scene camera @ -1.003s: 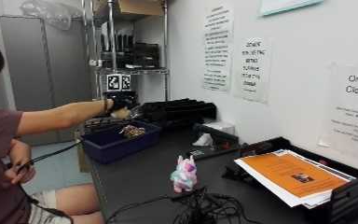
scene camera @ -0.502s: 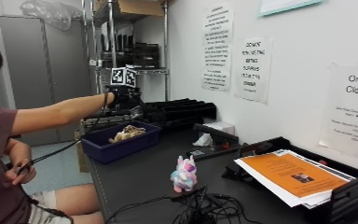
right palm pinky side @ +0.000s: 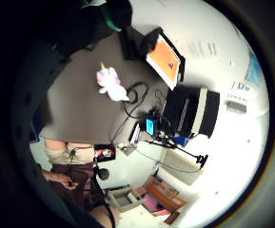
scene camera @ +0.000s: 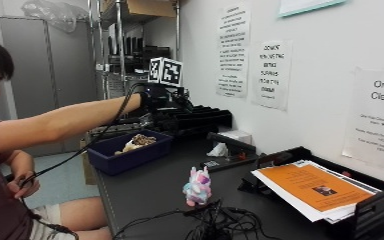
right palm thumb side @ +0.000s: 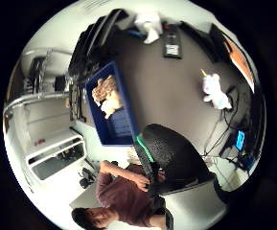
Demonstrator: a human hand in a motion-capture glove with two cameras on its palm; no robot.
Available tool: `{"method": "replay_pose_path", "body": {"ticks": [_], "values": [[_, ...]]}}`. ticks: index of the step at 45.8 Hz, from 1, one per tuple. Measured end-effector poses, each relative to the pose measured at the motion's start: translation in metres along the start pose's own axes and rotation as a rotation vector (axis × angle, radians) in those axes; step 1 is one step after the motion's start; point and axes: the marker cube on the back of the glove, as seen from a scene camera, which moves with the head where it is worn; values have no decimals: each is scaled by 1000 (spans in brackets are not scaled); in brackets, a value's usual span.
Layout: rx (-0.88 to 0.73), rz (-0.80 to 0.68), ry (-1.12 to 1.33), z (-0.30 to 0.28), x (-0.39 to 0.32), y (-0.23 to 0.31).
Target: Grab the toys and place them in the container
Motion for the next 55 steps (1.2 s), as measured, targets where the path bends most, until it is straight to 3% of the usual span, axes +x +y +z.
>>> {"method": "replay_pose_path", "body": {"ticks": [9, 18, 27, 38, 48, 55], "values": [[5, 122, -129, 30, 86, -7], [90, 167, -197, 85, 121, -34], [88, 200, -238, 159, 124, -67], [-137, 291, -319, 254, 109, -98], [-6, 298, -191, 276, 108, -100], [-8, 275, -314, 273, 97, -101]]}}
